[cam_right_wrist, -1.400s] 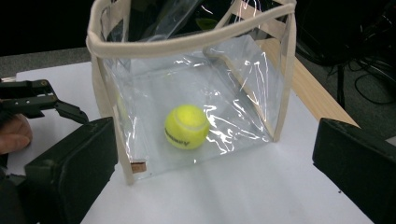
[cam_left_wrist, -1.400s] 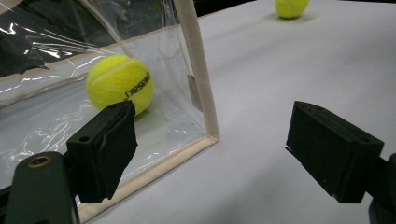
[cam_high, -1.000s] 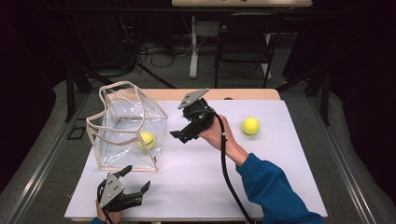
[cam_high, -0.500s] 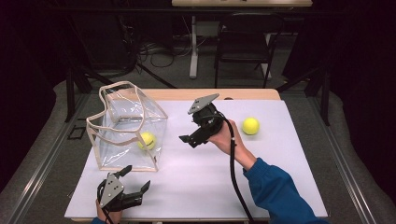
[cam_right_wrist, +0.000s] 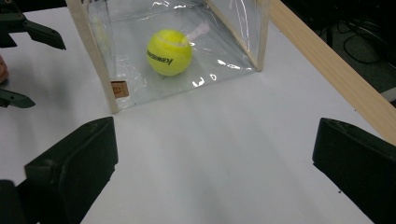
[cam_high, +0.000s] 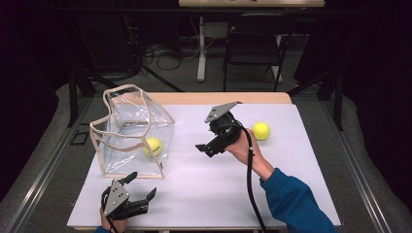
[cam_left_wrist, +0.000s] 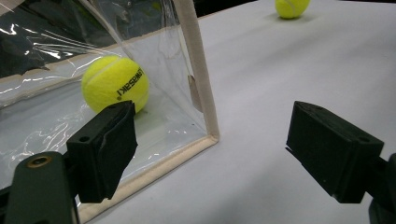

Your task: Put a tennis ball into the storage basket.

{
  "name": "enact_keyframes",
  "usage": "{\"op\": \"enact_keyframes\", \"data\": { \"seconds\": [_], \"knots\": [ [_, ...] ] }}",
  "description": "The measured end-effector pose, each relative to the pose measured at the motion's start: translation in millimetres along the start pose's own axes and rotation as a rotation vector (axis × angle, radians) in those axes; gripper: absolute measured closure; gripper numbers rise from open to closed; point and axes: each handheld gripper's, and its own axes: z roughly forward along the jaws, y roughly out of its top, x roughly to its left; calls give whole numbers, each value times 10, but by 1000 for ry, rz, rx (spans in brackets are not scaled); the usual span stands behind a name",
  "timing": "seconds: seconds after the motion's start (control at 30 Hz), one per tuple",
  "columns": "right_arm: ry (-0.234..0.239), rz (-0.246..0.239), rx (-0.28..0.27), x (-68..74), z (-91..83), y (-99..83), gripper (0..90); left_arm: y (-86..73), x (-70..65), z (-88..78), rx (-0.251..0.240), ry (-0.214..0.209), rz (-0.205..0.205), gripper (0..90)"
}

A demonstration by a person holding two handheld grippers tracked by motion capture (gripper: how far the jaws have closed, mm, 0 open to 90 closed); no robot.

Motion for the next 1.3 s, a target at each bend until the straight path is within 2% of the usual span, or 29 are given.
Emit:
{"op": "enact_keyframes", "data": {
  "seconds": [0.57,1.03,1.3],
  "knots": [
    [-25,34,22,-63,-72,-330,0,3,-5,-8,-6,1,4,162],
    [-45,81,46,-127,-120,-712,0,4,-2,-8,-5,0,3,162],
    [-47,121,30,-162,-177,-977,0,3,-9,2,-2,-2,5,162]
  ]
}}
